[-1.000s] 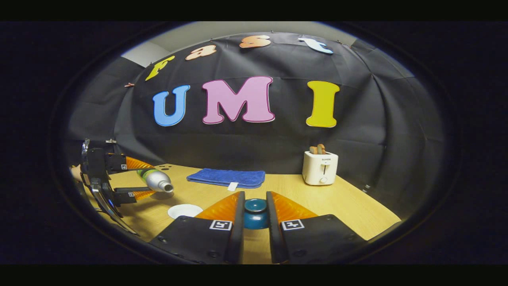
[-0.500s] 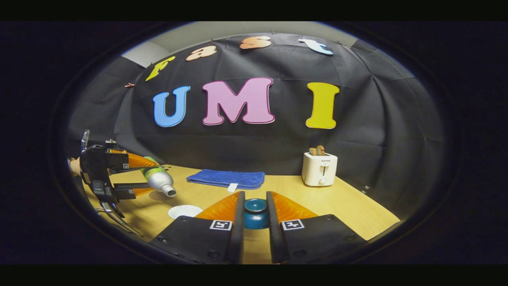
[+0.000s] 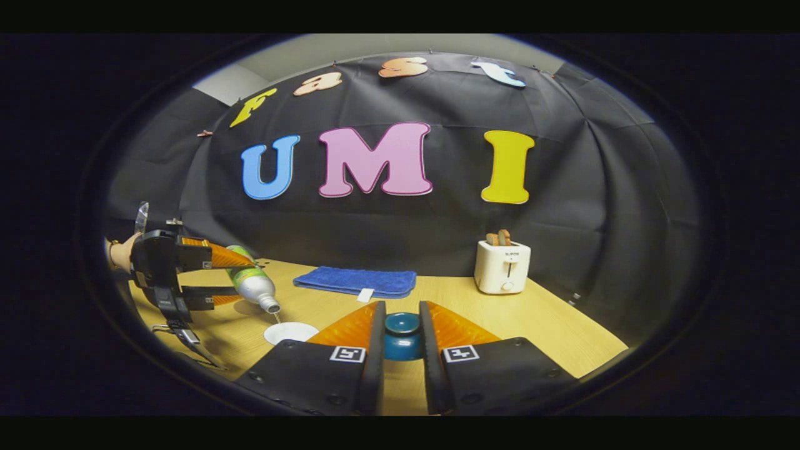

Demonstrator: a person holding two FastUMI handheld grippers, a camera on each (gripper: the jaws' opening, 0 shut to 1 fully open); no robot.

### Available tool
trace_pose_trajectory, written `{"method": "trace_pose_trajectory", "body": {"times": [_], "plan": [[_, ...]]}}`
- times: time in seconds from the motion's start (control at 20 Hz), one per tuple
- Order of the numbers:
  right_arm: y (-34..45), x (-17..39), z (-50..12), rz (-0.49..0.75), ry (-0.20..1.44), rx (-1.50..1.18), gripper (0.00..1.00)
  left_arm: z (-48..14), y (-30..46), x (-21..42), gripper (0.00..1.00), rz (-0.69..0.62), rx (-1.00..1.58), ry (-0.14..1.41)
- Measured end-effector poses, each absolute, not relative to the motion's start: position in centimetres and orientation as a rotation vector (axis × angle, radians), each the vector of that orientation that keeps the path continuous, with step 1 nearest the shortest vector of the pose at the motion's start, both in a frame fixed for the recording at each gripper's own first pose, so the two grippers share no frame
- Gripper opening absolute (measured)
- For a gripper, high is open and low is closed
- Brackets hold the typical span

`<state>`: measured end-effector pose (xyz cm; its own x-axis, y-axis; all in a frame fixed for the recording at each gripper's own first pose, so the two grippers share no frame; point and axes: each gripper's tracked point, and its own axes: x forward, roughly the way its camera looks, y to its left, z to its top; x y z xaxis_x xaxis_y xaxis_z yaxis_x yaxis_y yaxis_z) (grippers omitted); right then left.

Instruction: Open the teacup lid with one hand, grasp the water bottle and pour water into the teacup with the other hand; after pouring, place the water bottle on the coaster and then close the teacup lid.

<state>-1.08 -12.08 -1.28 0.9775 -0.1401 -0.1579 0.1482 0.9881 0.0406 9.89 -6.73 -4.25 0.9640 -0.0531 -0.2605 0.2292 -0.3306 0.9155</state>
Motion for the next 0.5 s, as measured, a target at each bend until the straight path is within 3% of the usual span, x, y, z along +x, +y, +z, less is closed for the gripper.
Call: {"method": "trace_pose_trajectory", "body": {"times": [0.5], "plan": [[-12.0,-1.0,-1.3,-0.14,0.153,0.063,0.3,-1.6,-7.6,11.4,0.8,-0.3,2.047,0.085]]}}
